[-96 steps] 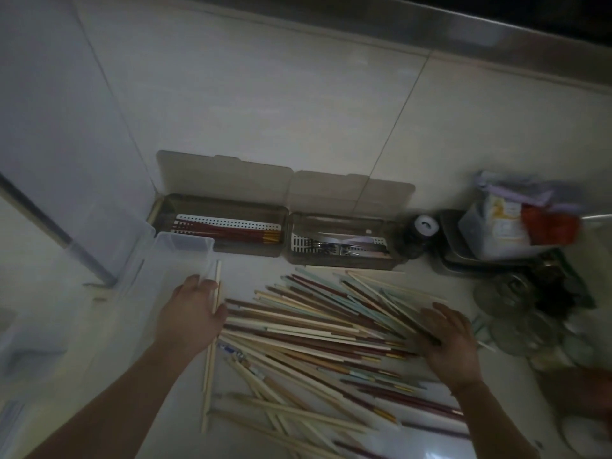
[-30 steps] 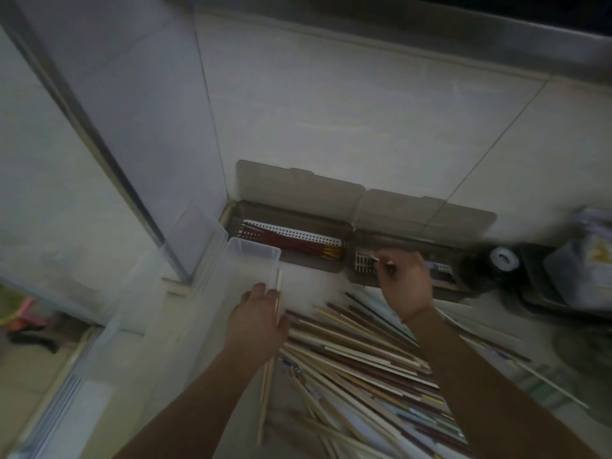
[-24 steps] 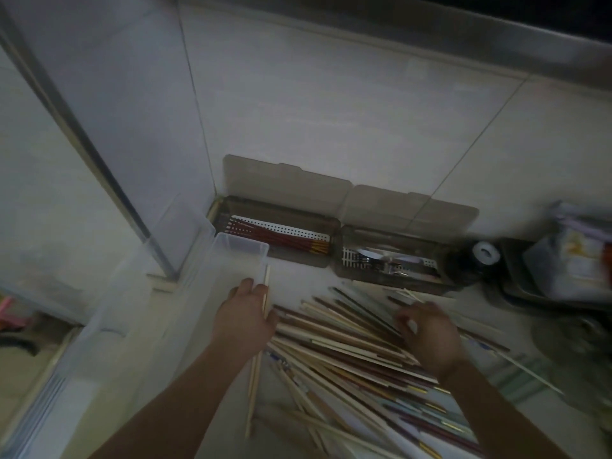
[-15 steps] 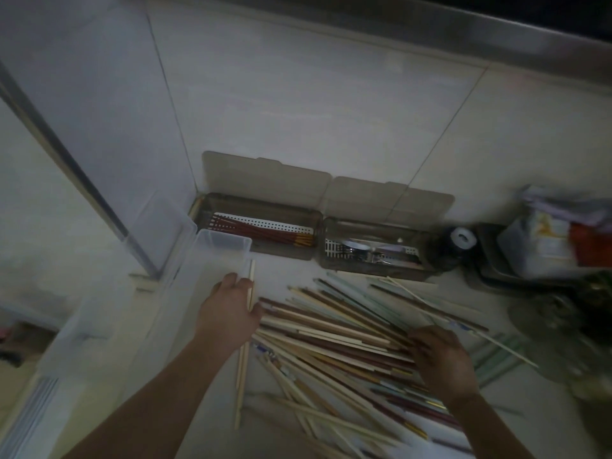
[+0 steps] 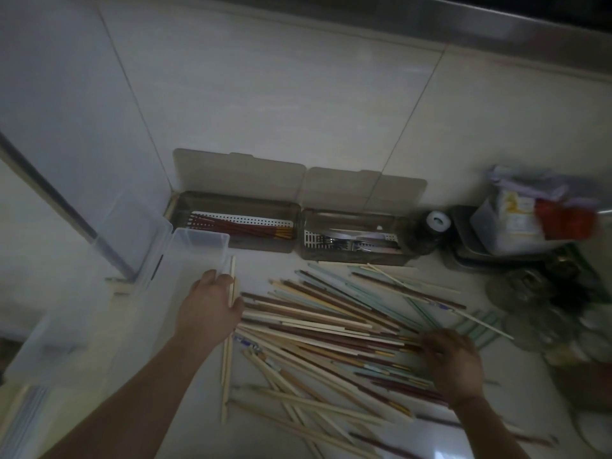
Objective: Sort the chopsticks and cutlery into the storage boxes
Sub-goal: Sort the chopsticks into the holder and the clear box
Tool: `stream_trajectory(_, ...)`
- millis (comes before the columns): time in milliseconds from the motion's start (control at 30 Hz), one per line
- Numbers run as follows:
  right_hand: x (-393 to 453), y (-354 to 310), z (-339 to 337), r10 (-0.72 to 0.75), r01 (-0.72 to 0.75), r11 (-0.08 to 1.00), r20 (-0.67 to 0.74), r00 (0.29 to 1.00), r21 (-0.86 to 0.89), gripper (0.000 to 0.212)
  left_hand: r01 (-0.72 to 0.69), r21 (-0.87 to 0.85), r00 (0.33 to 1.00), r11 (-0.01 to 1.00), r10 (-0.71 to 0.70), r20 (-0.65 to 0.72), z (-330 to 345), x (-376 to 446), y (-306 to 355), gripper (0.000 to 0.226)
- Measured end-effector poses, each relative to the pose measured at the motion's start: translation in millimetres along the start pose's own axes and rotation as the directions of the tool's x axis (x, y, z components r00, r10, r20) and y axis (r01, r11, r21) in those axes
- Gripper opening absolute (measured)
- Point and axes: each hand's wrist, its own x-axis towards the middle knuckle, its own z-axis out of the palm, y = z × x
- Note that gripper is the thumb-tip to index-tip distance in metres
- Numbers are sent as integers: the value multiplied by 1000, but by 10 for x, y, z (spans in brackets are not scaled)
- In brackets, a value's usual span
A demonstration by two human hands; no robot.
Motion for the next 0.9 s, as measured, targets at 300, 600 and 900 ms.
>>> stream_trajectory(300, 117, -91, 31, -125, 122, 991, -55, 991, -54, 33, 13, 0, 1000, 1000, -13, 8, -16, -11, 33, 41)
stream_trajectory(600, 388, -330, 17, -88, 100, 979, 74, 993, -180, 9, 23, 18, 1000, 1000, -23, 5, -32, -22, 52, 41)
stream_trajectory(900, 550, -401, -28, 14, 60, 967, 286, 958, -249, 19, 28, 22, 1000, 999, -28, 11, -12, -8, 39, 43)
